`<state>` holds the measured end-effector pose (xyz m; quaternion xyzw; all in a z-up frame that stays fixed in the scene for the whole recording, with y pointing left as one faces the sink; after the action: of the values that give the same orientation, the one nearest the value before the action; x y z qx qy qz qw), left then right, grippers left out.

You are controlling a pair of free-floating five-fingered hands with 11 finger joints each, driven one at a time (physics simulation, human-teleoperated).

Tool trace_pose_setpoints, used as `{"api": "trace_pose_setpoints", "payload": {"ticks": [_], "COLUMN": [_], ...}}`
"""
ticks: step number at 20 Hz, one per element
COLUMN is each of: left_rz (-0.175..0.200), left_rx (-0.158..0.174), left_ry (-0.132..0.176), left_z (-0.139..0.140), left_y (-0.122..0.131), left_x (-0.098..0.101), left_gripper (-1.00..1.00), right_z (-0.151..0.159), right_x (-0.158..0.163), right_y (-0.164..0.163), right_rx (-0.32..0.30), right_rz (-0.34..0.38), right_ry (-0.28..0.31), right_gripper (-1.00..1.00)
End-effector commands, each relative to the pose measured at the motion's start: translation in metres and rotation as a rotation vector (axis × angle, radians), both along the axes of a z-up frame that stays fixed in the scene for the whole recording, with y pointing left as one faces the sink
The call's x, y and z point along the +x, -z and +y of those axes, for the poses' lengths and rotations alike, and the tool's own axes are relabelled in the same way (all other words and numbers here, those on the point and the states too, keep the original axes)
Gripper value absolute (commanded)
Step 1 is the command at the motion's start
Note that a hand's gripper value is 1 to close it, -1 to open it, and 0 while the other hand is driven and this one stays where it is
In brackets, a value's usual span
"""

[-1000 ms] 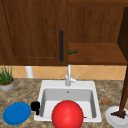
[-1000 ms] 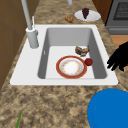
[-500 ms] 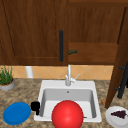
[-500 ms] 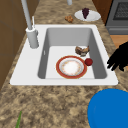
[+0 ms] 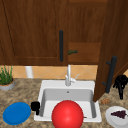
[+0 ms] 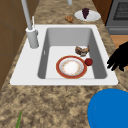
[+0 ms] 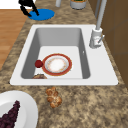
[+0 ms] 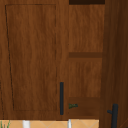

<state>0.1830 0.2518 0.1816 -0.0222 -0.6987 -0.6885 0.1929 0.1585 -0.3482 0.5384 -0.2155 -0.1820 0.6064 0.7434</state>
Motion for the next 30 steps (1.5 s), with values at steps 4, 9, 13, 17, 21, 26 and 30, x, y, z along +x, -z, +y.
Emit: {"api": "trace_pose_setpoints", "payload": {"ticks": [4,9,13,17,21,26,30], "left_rz": [0.000,0.000,0.000,0.000,0.000,0.000,0.000], "left_rx": [0.000,0.000,0.000,0.000,0.000,0.000,0.000], "left_ry": [0.000,0.000,0.000,0.000,0.000,0.000,0.000], "left_z": [0.000,0.000,0.000,0.000,0.000,0.000,0.000], "left_y": [0.000,0.000,0.000,0.000,0.000,0.000,0.000], "left_x": [0.000,0.000,0.000,0.000,0.000,0.000,0.000], "left_gripper": [0.00,0.00,0.00,0.00,0.00,0.00,0.00], "right_z": [0.021,0.034,0.043,0.052,0.061,0.071,0.078], "right_x": [0.039,0.063,0.082,0.101,0.120,0.144,0.164], "right_y": [0.010,0.017,0.023,0.028,0.032,0.037,0.041], "right_rx": [-0.015,-0.021,-0.031,-0.035,-0.046,-0.065,-0.089], "right_rz": [0.010,0.022,0.028,0.032,0.036,0.042,0.048], "right_ry": [0.058,0.052,0.050,0.050,0.052,0.062,0.073], "right_gripper": [-1.00,-1.00,-1.00,-1.00,-1.00,-1.00,-1.00]}}
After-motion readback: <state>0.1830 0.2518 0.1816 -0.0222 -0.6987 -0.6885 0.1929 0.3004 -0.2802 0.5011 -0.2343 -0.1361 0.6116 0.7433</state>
